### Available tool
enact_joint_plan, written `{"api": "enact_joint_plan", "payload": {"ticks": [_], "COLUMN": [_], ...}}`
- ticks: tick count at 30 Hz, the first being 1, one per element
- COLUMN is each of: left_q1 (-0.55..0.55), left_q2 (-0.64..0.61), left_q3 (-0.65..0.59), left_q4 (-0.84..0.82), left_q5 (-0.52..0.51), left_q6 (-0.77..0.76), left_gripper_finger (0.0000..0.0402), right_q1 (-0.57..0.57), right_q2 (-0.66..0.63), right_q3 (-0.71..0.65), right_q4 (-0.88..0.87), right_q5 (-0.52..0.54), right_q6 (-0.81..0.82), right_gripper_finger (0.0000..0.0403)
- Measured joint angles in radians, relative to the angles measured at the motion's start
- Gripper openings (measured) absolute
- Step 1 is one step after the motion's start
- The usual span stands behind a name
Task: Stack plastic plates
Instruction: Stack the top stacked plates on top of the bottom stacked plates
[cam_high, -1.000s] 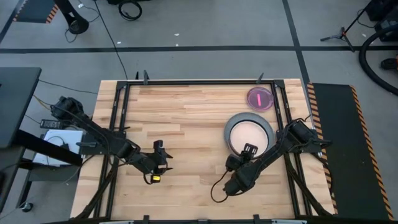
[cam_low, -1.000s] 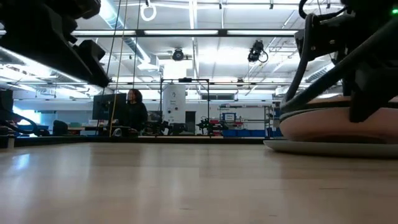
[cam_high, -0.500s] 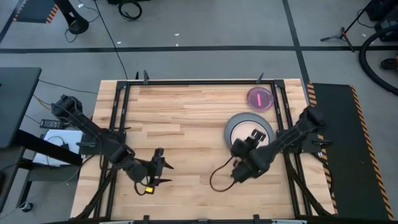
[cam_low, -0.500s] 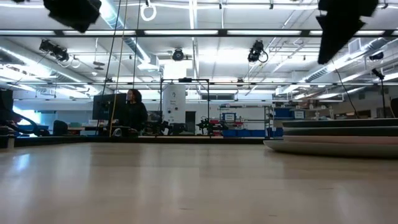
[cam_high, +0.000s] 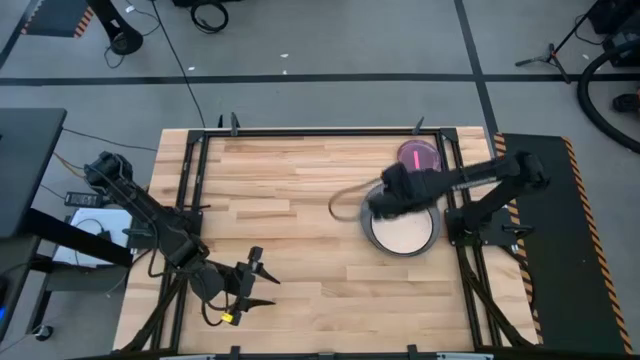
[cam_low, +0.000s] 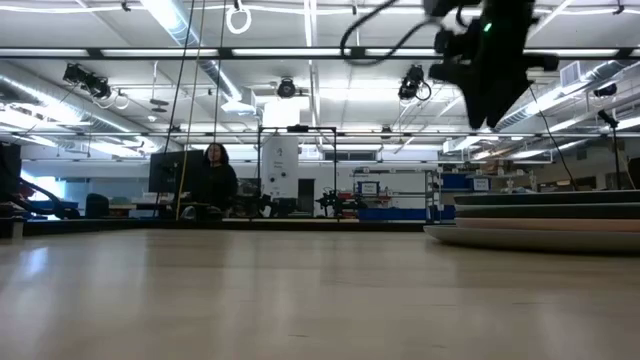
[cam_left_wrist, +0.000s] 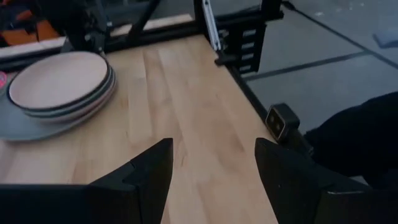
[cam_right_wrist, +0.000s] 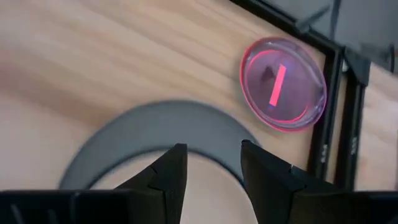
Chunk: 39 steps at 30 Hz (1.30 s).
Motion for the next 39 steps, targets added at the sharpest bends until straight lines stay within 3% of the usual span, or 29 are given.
{"api": "enact_joint_plan", "payload": {"ticks": [8,13,18,27,39], "left_q1": [0.0,0.0,0.0,0.0,0.02], "left_q2": [0.002,0.003,0.003,0.003,0.015], "left_q3": [0.0,0.0,0.0,0.0,0.0], "left_q4": [0.005,0.0,-0.007,-0.091,-0.32], "left_q5": [0.0,0.0,0.001,0.001,0.001], "left_q6": [0.018,0.018,0.018,-0.036,-0.217], "left_gripper_finger": [0.0233,0.0233,0.0233,0.0233,0.0233], "right_q1": [-0.357,-0.493,-0.574,-0.67,-0.742], "right_q2": [0.079,0.182,0.29,0.441,0.461], "right_q3": [-0.097,-0.108,-0.108,-0.108,-0.106], "right_q4": [0.301,0.473,0.535,0.475,0.519], "right_q5": [-0.015,-0.044,-0.039,0.01,-0.006], "right_q6": [-0.22,-0.391,-0.471,-0.532,-0.59], "right_gripper_finger": [0.0157,0.0157,0.0157,0.0157,0.0144]}}
